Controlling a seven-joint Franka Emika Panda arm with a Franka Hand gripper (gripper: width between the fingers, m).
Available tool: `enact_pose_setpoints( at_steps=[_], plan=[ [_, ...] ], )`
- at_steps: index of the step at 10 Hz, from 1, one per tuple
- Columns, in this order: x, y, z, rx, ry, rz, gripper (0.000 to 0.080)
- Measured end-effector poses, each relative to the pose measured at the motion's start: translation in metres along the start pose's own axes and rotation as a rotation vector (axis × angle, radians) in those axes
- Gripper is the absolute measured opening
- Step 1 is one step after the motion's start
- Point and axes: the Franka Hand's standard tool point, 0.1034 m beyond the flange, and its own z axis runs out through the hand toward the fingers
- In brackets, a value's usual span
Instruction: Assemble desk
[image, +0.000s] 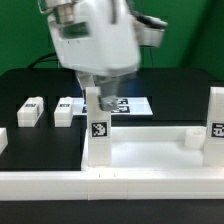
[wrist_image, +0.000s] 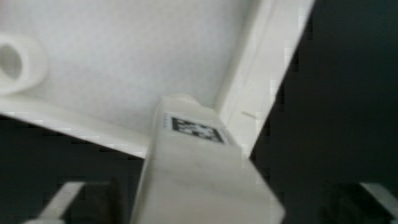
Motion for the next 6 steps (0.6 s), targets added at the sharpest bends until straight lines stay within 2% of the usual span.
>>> enact_pose_setpoints(
  at_steps=[1, 2, 4, 5, 6],
  plan=[
    [0.0009, 0.0007, 0.0005, 0.005, 0.002, -0.073, 0.0597],
    [0.0016, 0.0012, 0.0004, 0.004, 0.003, -0.158, 0.0639],
    [0.0017, 0.0014, 0.0004, 0.003, 0.004, -0.274, 0.0646],
    [0.0033, 0.0008, 0.0009, -0.01, 0.022, -0.454, 0.0646],
    [0.0021, -0.0011, 0.003, -0.038, 0.051, -0.662, 0.0649]
  ],
)
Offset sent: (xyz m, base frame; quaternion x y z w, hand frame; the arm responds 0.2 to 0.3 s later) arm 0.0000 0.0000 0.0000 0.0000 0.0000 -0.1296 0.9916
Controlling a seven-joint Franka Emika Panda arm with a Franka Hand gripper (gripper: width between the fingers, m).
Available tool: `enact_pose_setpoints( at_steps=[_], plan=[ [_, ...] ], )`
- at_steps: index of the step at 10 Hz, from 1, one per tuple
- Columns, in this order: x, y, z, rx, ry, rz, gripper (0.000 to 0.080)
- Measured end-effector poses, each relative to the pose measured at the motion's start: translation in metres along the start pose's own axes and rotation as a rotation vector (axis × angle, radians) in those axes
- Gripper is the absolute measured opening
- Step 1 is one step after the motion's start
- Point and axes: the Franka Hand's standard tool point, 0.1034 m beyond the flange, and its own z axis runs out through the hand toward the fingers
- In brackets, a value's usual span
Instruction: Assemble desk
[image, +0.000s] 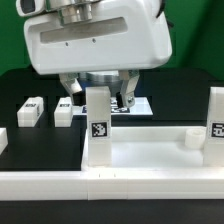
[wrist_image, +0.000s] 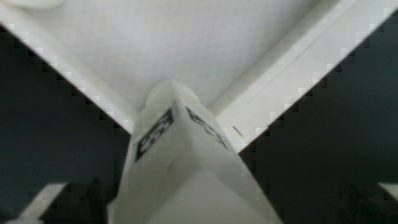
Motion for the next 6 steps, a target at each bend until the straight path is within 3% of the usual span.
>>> enact_pose_setpoints(
  at_steps=[3, 5, 6],
  plan=[
    [-0.0028, 0.0015, 0.0002, -0.002, 0.002, -0.052, 0.0649],
    [-0.0028, 0.0017, 0.0004, -0.002, 0.002, -0.052, 0.0389],
    [-0.0024, 0.0058, 0.0007, -0.007, 0.002, 0.069, 0.0307]
  ],
)
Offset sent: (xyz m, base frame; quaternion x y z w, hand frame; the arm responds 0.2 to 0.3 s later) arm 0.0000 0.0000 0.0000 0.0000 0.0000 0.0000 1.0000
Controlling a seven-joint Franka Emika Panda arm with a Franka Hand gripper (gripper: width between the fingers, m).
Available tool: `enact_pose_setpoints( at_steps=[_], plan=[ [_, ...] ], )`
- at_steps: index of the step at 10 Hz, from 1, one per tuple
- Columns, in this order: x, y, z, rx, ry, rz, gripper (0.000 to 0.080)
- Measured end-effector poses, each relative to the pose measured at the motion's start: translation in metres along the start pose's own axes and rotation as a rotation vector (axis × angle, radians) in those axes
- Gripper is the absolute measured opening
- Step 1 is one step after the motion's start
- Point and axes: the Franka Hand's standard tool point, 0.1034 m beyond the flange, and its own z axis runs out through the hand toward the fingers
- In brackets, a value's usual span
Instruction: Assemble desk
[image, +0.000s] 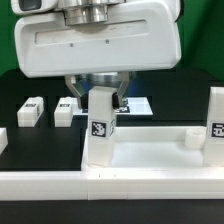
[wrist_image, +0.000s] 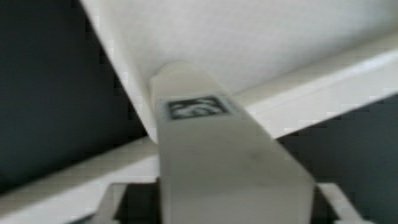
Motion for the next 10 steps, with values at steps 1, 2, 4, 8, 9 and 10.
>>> enact_pose_setpoints(
  at_steps=[1, 2, 4, 8, 9, 10],
  plan=[
    [0.0002, 0.0012, 0.0004, 0.0, 0.0, 0.046, 0.0307],
    [0.0005, 0.0024, 0.0006, -0.002, 0.0, 0.152, 0.0304],
    [0.002, 0.0067, 0.0004, 0.005, -0.002, 0.444, 0.0303],
    [-0.0005, 0.0073, 0.0007, 0.085, -0.098, 1.104, 0.03],
    [-0.0001, 0.0079, 0.0, 0.084, -0.107, 1.185, 0.03],
    [-0.0009, 0.0059, 0.0001, 0.08, -0.113, 1.246, 0.03]
  ],
)
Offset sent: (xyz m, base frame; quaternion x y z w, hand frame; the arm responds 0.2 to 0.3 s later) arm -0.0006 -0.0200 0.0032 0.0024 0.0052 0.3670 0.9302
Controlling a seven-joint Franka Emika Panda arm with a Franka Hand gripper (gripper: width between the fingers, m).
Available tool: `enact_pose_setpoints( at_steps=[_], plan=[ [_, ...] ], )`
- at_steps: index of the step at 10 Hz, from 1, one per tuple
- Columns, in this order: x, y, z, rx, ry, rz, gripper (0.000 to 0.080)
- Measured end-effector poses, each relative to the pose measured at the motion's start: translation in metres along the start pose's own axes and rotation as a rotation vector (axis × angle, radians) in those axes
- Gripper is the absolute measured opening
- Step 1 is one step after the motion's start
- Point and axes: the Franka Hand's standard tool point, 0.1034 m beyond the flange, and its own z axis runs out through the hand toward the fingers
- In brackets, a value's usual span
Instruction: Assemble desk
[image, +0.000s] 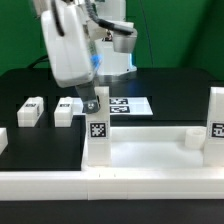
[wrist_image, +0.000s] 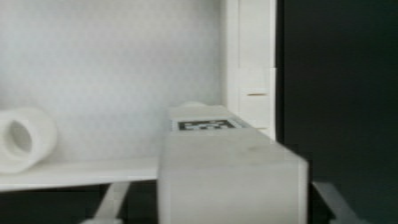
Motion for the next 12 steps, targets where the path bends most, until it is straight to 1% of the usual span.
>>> enact_pose_setpoints(
  at_steps=[2, 3, 4, 5, 6, 8, 10, 11, 12],
  plan=[
    [0.0, 0.001, 0.001, -0.002, 0.001, -0.04, 0.03],
    [-0.001, 0.001, 0.001, -0.003, 0.002, -0.05, 0.0491],
    [-0.008, 0.002, 0.003, -0.026, 0.041, -0.281, 0.0602],
    [-0.016, 0.006, 0.005, -0.051, 0.048, -0.468, 0.0602],
    [-0.021, 0.006, 0.004, -0.054, 0.047, -0.585, 0.064],
    [-0.018, 0.006, 0.004, -0.059, 0.044, -0.707, 0.0648],
    [-0.015, 0.005, 0.004, -0.089, 0.079, -1.087, 0.0649],
    [-0.011, 0.002, 0.003, -0.093, 0.087, -1.237, 0.0649],
    [-0.011, -0.001, 0.002, -0.113, 0.1, -1.395, 0.0649]
  ],
)
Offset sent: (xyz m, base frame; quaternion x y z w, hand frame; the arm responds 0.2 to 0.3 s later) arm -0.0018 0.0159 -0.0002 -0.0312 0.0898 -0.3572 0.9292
